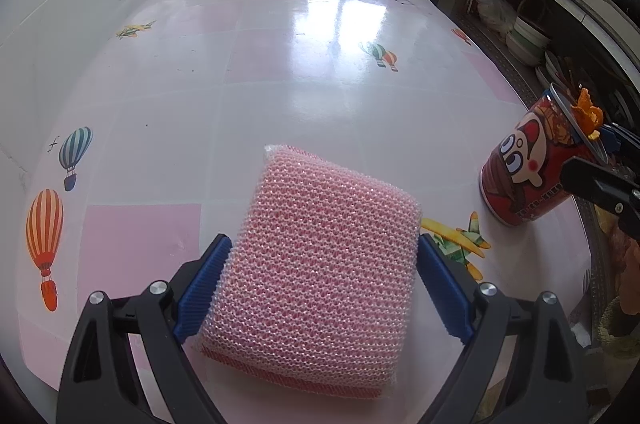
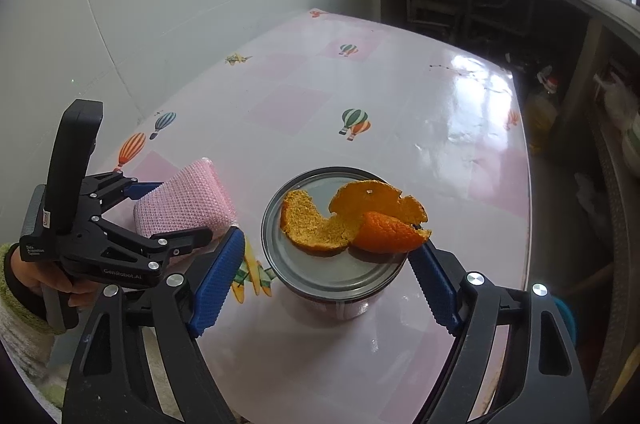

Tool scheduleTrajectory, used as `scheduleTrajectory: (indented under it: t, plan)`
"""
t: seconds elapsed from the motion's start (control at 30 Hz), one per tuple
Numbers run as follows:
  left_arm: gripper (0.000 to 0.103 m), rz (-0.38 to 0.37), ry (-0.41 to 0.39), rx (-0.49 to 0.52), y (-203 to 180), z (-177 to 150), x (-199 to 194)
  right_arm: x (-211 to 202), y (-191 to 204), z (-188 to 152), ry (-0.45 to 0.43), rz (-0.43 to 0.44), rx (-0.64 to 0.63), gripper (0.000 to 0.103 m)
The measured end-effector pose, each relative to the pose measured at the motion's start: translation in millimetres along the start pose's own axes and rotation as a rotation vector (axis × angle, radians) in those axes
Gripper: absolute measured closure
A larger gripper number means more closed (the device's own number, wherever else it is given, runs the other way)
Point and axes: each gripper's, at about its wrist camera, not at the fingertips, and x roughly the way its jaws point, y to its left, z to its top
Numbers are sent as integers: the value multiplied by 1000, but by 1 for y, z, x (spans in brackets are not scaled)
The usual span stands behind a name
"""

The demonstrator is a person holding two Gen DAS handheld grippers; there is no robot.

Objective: Collect trash
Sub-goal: 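Grasp the red can topped with peel with the right gripper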

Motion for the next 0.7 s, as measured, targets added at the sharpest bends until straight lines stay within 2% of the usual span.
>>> scheduleTrajectory:
  t: [0.33, 0.5, 0.57, 0.7]
  plan:
    - [13, -4, -4, 2, 0, 0, 0, 0, 0, -1, -17, -12, 25, 28]
    - [14, -2, -21, -5, 0, -1, 0, 2, 2, -3, -30, -53, 43, 33]
    - [14, -5, -29, -13, 2, -2, -1, 2, 2, -4, -35, -72, 49, 39]
    - [14, -12, -41, -24, 4, -2, -1, 0, 1, -5, -41, -82, 81, 40]
